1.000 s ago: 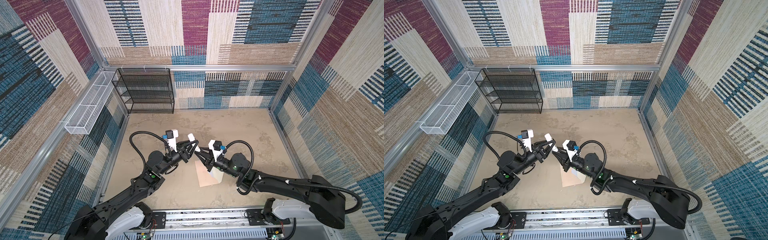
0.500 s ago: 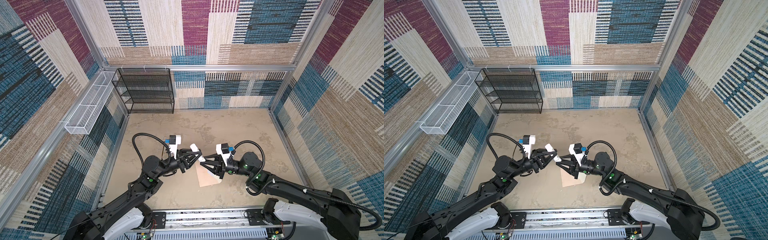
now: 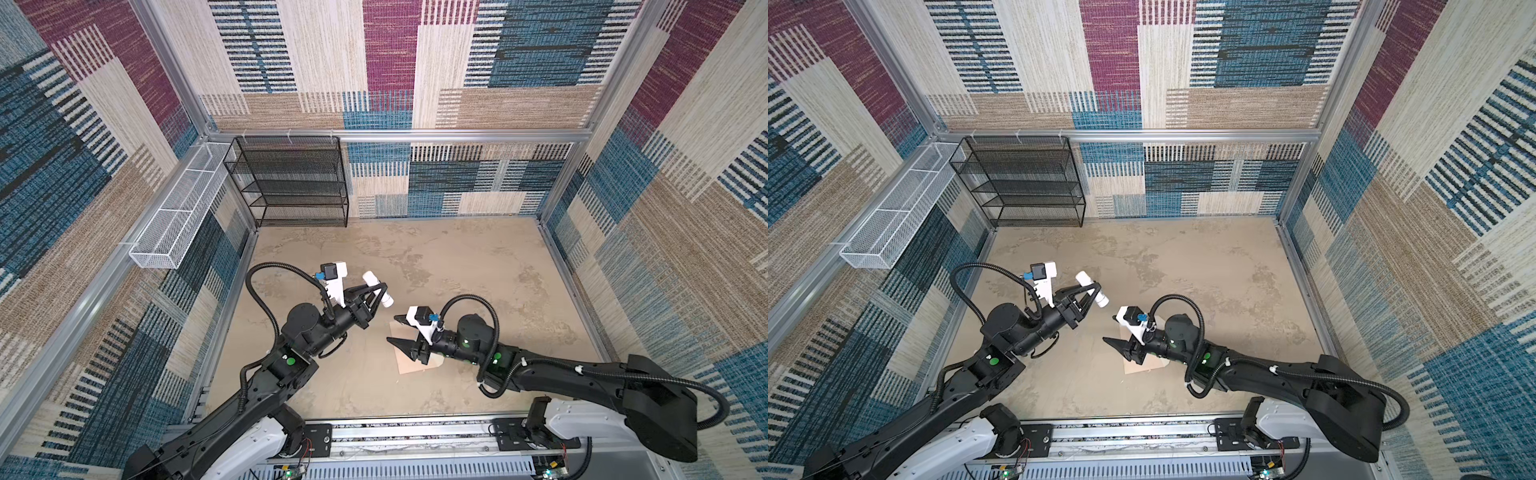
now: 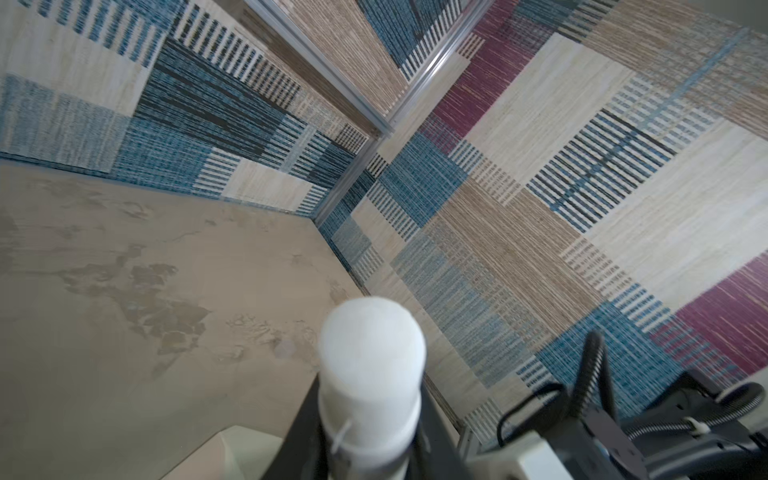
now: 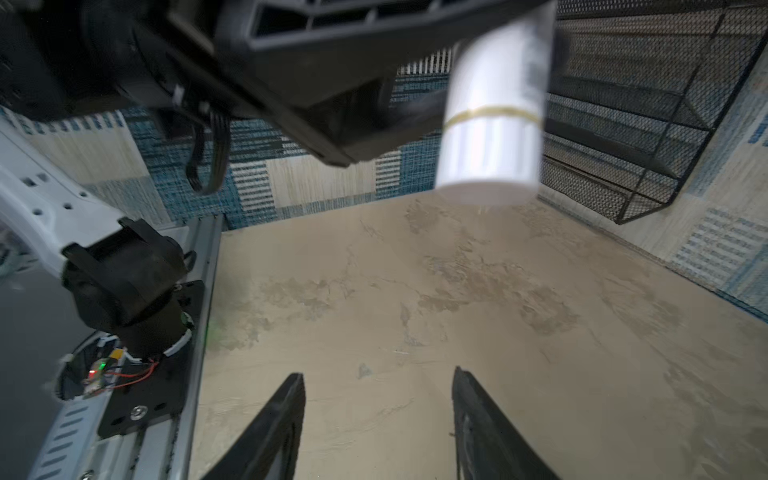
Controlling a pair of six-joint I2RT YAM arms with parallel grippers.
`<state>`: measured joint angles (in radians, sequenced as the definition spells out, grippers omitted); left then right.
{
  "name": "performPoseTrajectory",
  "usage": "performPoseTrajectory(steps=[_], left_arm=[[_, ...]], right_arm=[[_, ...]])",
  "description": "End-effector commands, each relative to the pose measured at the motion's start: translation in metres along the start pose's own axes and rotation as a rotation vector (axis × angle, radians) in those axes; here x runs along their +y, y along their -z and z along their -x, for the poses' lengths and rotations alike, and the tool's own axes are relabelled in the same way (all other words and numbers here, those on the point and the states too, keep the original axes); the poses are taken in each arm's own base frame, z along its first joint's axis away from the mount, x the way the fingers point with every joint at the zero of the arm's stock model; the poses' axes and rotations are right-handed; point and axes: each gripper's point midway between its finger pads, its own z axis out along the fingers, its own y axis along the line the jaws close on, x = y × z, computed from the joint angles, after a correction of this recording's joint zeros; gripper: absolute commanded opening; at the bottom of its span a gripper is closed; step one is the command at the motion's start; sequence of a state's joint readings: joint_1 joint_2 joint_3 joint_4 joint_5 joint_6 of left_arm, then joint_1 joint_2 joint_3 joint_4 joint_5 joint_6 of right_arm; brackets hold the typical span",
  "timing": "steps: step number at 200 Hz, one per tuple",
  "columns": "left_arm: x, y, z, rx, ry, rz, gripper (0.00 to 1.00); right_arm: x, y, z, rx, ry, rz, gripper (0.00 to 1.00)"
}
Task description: Place the letter into the envelope and seal it
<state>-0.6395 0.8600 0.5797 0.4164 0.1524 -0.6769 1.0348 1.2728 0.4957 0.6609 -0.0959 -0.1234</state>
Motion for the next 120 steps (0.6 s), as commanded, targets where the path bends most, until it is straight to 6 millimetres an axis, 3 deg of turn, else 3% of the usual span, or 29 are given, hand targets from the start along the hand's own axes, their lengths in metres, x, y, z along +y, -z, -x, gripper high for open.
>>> performPoseTrajectory(steps=[1, 44, 88, 120], left_arm=[[0.025, -0.006, 0.004, -0.005, -0.048, 0.146, 0.00], [0.037, -0.020, 0.004, 0.021, -0.014, 0.227, 0.00], [0.039, -0.029, -0.001, 0.063, 0.014, 0.246, 0.00], [0.040, -0.032, -0.006, 0.086, 0.023, 0.247, 0.00]], right_arm=[[-0.040, 0.001, 0.026, -0.127, 0.079, -0.297, 0.59], [-0.063, -0.006, 0.039, -0.183, 0.149, -0.493, 0.57], [-0.068, -0.029, 0.045, -0.171, 0.185, -0.518, 0.56], [-0.070, -0.035, 0.047, -0.167, 0.199, -0.534, 0.51]])
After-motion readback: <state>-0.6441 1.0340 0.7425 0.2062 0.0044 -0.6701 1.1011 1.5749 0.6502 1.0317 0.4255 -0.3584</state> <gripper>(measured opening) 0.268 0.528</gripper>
